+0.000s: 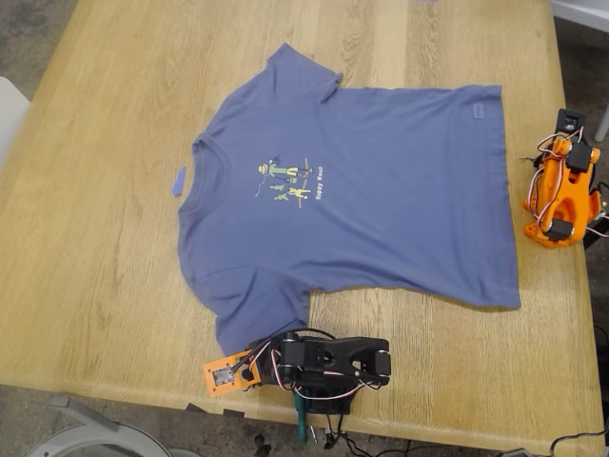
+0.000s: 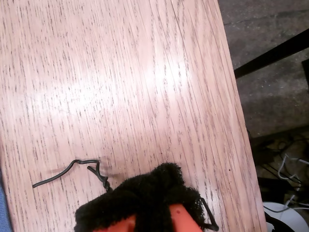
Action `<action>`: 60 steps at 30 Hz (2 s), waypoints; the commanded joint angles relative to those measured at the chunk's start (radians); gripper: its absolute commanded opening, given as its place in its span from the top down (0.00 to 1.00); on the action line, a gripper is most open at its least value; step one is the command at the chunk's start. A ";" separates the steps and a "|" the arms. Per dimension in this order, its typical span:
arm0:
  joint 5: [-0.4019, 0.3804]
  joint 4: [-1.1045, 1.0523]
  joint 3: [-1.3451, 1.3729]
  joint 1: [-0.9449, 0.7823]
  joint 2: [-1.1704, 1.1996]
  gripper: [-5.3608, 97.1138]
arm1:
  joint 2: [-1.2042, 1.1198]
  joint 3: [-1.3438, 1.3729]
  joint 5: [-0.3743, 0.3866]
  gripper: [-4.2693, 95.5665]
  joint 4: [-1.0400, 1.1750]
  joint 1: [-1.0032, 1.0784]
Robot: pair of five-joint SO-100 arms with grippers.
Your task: Fold a T-shirt
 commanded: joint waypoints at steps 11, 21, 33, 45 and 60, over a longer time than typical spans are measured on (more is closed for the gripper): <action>0.048 0.011 -0.014 0.015 0.110 0.95 | -0.003 0.069 -0.023 0.96 0.003 0.272; 0.048 0.011 -0.014 0.015 0.110 0.95 | -0.003 0.069 -0.023 0.96 0.003 0.272; 0.048 0.011 -0.014 0.015 0.110 0.95 | -0.003 0.069 -0.023 0.96 0.003 0.272; 0.048 0.011 -0.014 0.015 0.110 0.95 | -0.003 0.069 -0.021 0.95 0.003 0.275; -0.115 0.012 -0.014 0.080 0.110 0.95 | -0.003 0.069 -0.026 0.81 0.003 0.238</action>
